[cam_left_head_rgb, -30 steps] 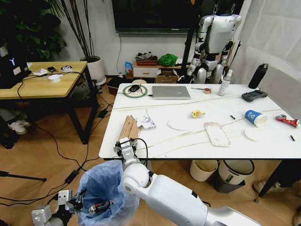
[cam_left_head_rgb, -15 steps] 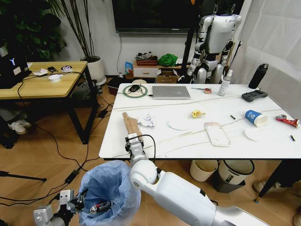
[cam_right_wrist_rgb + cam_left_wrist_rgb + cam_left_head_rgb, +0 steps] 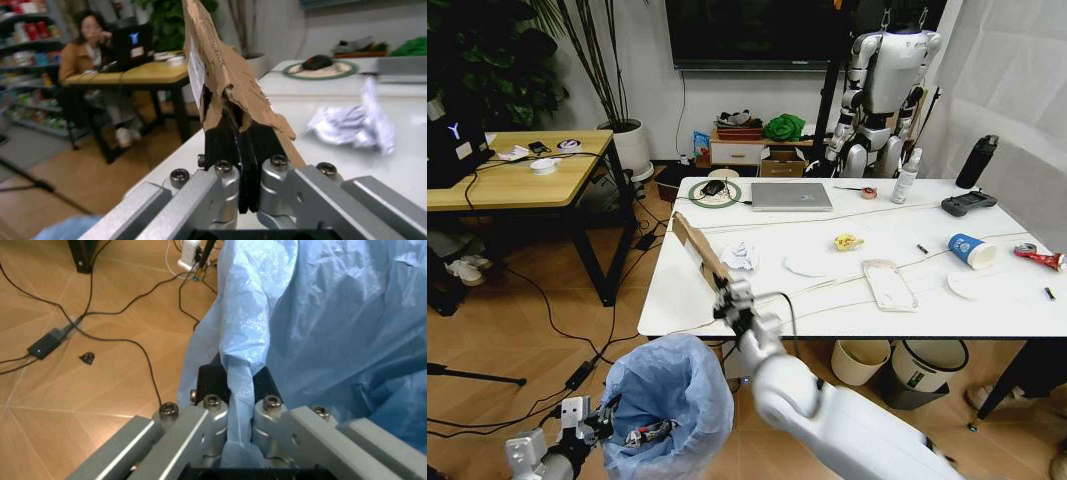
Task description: Pick up the trash bin and place the trash from the table into it.
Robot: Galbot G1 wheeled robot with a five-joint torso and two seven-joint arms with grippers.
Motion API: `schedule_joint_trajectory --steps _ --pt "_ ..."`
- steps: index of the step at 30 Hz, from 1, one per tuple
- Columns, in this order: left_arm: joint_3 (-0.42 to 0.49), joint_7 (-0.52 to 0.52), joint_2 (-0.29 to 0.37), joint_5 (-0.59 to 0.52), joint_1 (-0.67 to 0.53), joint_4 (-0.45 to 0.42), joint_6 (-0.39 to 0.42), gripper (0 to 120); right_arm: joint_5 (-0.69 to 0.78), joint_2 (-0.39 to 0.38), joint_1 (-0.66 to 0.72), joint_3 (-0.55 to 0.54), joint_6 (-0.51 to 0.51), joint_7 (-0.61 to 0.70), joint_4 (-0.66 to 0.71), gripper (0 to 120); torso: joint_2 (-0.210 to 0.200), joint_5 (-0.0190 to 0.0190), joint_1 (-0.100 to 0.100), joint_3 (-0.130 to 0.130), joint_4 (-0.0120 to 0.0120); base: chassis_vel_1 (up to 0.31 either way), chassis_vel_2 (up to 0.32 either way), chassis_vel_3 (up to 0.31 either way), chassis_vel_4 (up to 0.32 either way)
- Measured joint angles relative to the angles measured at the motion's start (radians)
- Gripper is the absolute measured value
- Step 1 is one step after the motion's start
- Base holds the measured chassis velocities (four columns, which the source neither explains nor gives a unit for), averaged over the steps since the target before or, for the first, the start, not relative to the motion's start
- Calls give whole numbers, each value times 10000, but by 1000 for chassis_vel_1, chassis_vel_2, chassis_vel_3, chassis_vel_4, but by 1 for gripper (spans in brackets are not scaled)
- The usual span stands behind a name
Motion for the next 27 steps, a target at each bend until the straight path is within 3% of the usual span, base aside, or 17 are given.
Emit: schedule_joint_trajectory --steps 9,27 --pt "-154 -331 24 -236 -174 -157 120 0 -644 -685 -1040 -988 1224 -1598 277 0 0 -4 0 0 0 0 0 0 0" --pt "67 -477 -103 -322 -303 -227 256 0 -1218 164 -870 -2208 1474 -1753 -204 0 0 -3 0 2 3 0 0 0 0"
